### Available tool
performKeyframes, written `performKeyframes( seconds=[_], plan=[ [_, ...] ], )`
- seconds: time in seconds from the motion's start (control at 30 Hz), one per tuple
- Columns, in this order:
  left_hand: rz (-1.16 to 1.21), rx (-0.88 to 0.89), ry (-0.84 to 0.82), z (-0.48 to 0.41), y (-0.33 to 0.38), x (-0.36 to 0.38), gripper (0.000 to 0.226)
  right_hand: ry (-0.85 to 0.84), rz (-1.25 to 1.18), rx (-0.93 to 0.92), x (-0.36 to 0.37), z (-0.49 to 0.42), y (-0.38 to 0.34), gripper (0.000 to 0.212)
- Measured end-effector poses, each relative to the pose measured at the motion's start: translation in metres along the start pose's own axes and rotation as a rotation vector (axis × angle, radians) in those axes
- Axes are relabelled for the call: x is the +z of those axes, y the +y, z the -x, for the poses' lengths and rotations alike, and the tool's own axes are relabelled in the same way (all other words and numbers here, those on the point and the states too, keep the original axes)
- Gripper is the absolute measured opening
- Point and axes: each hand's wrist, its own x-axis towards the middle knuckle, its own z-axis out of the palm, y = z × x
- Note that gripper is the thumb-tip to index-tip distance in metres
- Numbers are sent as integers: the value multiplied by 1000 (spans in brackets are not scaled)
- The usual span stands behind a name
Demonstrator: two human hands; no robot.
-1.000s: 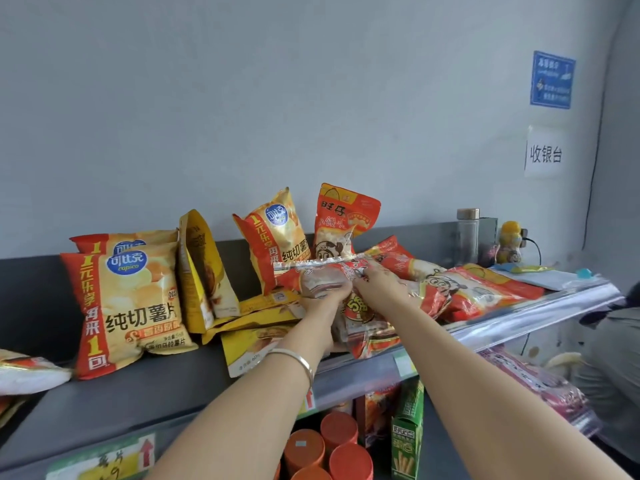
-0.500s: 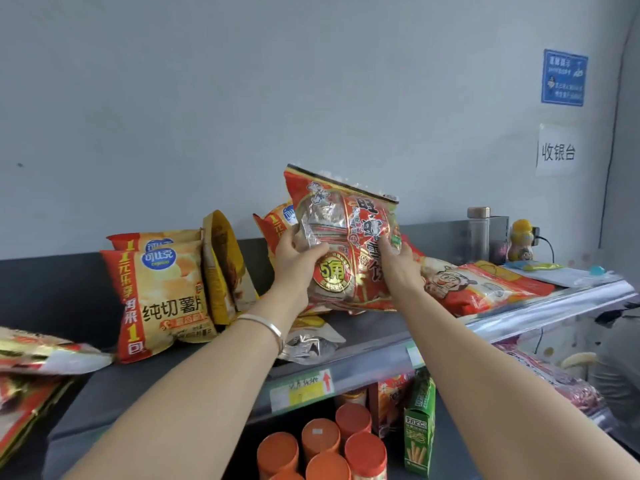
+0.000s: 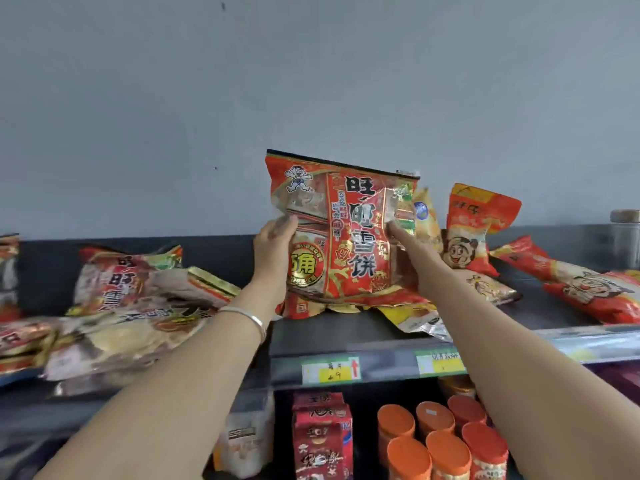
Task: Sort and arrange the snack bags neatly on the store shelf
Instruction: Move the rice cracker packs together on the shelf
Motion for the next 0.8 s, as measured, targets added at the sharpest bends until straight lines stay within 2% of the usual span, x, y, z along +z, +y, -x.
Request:
performKeyframes(
  seconds=[0.03,0.1,0.13,0.23,0.43,0.57,0.8],
  plan=[
    [-17,17,30,1,7,-20,33,-65,10,-28,18,7,-1,82],
    [-47,31,102,4,19,-63,25,-200,-35,-107,56,23,0,46],
    [-52,26,133,7,25,-83,17,-244,-62,-119,75,31,1,35],
    [-91,21,209,16,37,-144,13,-275,-109,-117,135,59,4,38],
    [-276,22,393,19,63,-259,34,-264,-92,-150,246,100,4,29],
    [-343,0,513,13,75,-319,30,-303,-43,-168,317,111,6,31],
    [-399,-9,515,3,73,-411,66,-279,-97,-130,435,106,25,33]
  ],
)
